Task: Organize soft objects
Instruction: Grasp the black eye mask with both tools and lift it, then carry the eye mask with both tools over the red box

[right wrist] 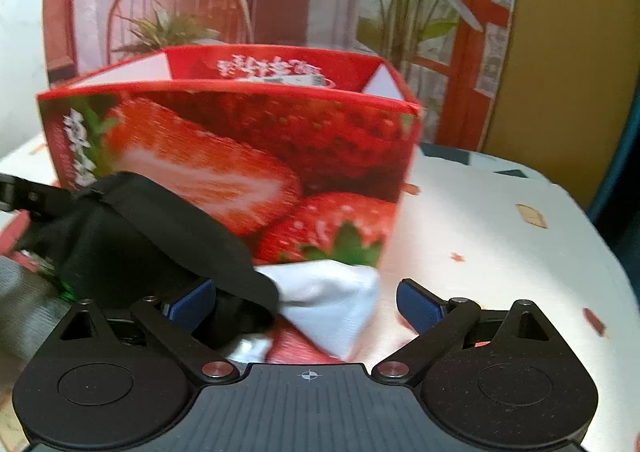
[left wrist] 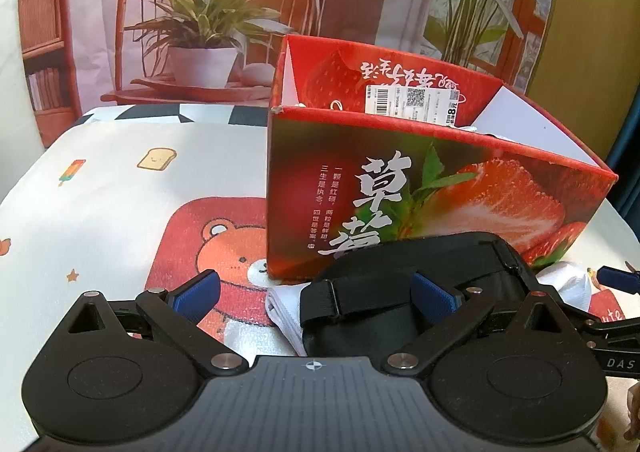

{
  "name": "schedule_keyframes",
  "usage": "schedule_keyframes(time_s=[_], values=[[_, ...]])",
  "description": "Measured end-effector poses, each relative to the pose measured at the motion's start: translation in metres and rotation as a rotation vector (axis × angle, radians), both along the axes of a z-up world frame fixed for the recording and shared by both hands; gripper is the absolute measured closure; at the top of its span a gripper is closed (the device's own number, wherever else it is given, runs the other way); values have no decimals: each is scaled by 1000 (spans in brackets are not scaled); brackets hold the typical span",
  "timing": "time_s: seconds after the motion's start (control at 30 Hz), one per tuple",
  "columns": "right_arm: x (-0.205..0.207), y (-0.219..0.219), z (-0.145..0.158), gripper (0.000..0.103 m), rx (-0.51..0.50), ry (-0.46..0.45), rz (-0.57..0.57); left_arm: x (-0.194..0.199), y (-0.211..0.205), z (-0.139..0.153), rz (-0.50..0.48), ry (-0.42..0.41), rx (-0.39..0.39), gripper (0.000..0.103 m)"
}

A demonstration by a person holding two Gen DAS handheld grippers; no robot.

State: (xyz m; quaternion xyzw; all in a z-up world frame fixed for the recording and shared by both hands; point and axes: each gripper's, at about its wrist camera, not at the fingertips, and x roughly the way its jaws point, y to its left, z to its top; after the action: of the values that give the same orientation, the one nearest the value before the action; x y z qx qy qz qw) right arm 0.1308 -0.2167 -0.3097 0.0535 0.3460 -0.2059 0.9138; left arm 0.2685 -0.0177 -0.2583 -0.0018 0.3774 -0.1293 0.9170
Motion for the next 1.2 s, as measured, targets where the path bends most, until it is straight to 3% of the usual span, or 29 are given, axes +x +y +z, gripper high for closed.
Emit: schedule_keyframes(time_s=[0.27, 0.47, 0.67, 0.8, 0.93, 1.1, 1.2], values=[[-4, -8, -11, 10, -60, 83, -26, -7, -6, 7, -25, -7, -22, 1], [2, -10, -8, 12, -76, 56, -45, -13, -17, 13, -71, -22, -21, 1], [5, -16, 0, 23, -40, -18, -115, -19, -25, 15, -105, -30, -10, 1], [-3, -18, 10, 51, -28, -93, -128, -22, -32, 16, -131, -39, 1, 1], [-14, -23, 22, 71, 2, -169, -122, -24, -42, 17, -165, -54, 17, 1], [-21, -24, 36, 92, 23, -236, -89, -26, -52, 21, -199, -80, 31, 1], [-25, -20, 47, 95, 21, -280, -60, -26, -58, 25, -211, -93, 26, 1]])
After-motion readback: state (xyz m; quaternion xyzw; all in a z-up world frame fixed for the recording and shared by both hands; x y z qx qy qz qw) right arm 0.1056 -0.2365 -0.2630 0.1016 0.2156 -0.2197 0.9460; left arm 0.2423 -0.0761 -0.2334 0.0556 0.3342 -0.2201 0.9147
